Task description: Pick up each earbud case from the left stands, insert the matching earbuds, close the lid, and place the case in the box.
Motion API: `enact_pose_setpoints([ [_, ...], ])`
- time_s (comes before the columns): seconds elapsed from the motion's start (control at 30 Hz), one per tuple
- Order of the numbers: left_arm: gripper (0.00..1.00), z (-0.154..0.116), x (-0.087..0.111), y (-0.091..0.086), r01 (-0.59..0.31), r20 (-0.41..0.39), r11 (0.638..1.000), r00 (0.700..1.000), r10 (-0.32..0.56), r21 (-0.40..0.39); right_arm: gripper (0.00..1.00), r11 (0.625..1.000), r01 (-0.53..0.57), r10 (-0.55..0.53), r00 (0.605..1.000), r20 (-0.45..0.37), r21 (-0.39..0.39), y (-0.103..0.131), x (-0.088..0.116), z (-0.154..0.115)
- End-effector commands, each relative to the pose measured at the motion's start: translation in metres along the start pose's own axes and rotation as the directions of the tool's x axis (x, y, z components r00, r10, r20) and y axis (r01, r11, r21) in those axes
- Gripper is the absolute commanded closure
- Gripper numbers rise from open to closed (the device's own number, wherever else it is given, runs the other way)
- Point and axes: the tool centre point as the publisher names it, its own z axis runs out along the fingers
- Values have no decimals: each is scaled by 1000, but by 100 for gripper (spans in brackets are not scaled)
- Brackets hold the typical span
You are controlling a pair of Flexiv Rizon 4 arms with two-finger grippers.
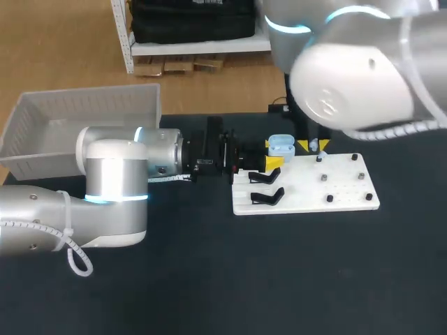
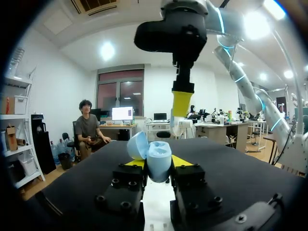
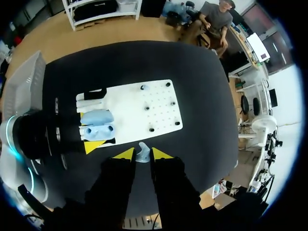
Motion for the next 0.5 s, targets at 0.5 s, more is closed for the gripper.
enact_pose_setpoints([
  [0.5, 100, 0, 1, 0, -2, 3, 1000, 1000, 2, -1, 100, 988, -152, 151, 988, -44, -30, 17, -10, -14],
])
